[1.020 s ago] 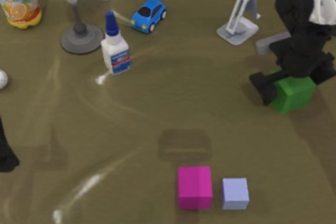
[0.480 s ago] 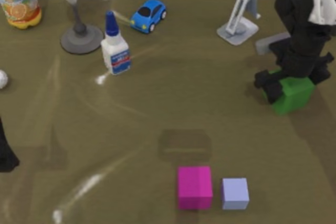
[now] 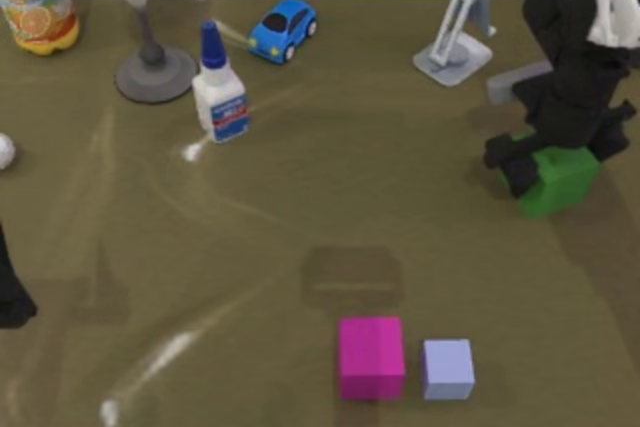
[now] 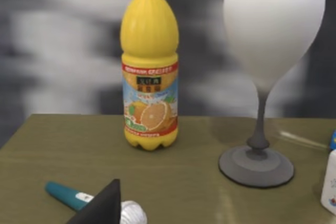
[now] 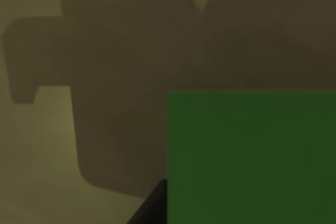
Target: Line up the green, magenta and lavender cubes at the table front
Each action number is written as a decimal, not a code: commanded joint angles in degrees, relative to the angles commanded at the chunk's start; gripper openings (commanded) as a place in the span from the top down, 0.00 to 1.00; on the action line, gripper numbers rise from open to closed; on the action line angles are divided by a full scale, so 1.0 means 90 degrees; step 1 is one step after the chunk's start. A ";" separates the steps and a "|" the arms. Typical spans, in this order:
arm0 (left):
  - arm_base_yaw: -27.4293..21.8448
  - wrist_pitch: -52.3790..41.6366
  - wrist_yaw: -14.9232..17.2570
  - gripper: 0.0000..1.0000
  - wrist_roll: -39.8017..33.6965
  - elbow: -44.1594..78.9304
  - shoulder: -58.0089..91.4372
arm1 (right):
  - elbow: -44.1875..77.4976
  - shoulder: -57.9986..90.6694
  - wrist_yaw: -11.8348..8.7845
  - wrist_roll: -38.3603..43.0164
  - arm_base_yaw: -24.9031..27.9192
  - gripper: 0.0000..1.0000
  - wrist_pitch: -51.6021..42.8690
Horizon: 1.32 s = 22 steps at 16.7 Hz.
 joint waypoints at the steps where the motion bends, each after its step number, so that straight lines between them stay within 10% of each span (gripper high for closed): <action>1: 0.0000 0.0000 0.0000 0.00 0.0000 0.0000 0.0000 | 0.0000 0.0000 0.0000 0.0000 0.0000 1.00 0.0000; 22: 0.0000 0.0000 0.0000 0.00 0.0000 0.0000 0.0000 | 0.1171 -0.0416 -0.0003 0.0714 0.0559 1.00 -0.1563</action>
